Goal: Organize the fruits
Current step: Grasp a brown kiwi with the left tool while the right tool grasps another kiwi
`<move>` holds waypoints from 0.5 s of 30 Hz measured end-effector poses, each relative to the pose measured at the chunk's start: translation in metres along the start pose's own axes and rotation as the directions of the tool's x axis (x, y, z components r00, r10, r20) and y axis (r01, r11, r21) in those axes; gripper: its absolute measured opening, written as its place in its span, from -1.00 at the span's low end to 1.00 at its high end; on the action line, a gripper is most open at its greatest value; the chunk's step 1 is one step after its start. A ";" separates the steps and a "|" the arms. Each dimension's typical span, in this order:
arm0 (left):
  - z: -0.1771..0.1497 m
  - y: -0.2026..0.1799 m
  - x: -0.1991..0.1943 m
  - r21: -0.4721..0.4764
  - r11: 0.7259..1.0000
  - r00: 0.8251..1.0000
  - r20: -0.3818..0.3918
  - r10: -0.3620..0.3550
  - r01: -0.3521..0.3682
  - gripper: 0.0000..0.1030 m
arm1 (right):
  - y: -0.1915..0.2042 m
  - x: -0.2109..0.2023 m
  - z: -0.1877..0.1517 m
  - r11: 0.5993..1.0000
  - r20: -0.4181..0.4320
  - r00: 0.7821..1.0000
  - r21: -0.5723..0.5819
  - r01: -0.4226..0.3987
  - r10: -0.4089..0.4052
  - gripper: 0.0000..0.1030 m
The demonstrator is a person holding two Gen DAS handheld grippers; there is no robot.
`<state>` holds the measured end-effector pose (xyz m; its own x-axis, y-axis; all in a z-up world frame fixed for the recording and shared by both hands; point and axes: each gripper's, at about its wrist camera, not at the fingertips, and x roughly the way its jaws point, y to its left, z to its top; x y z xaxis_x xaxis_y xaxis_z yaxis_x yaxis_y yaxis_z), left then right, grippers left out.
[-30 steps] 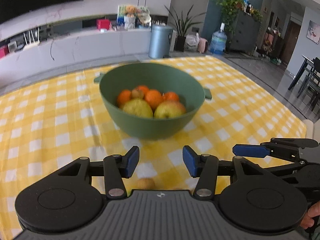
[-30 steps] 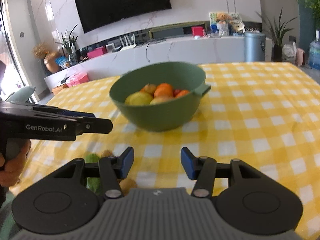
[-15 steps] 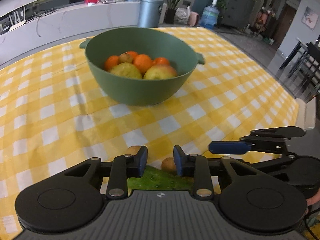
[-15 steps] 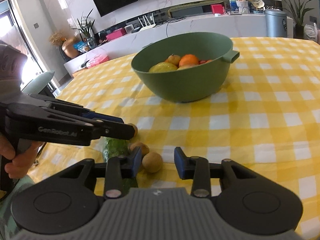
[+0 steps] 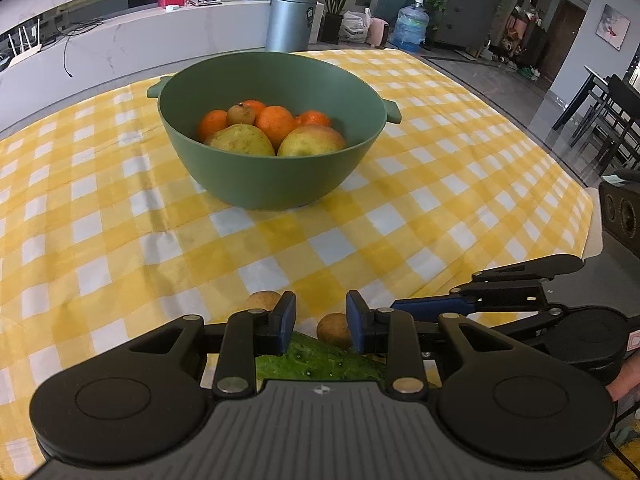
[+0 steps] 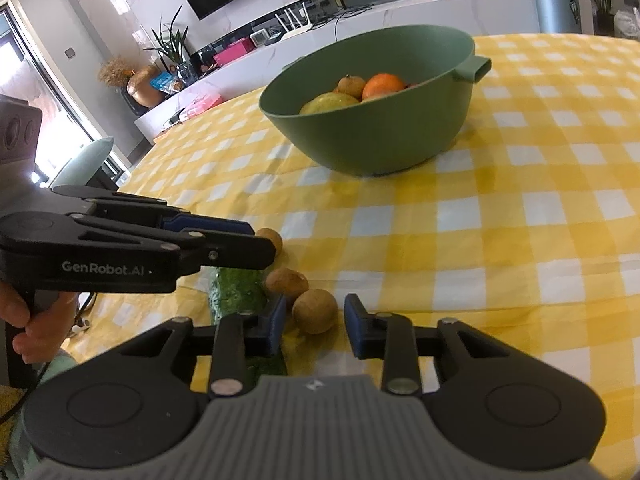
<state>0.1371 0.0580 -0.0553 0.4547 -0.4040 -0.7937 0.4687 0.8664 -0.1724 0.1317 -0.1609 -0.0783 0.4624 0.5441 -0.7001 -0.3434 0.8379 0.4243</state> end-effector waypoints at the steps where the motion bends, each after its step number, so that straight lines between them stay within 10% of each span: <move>1: 0.000 0.000 0.000 0.002 1.000 1.000 -0.003 0.000 0.000 -0.35 | 0.000 0.001 0.000 1.000 -0.004 1.000 0.002 -0.005 0.005 -0.45; 15: -0.003 -0.016 0.006 0.090 0.996 0.999 -0.036 0.011 -0.008 -0.34 | -0.015 -0.014 0.001 0.992 0.026 0.995 0.084 0.090 -0.092 -0.57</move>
<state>0.1302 0.0429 -0.0590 0.4320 -0.3834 -0.8163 0.5314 0.8395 -0.1131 0.1313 -0.1810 -0.0742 0.5132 0.4654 -0.7212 -0.2309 0.8841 0.4062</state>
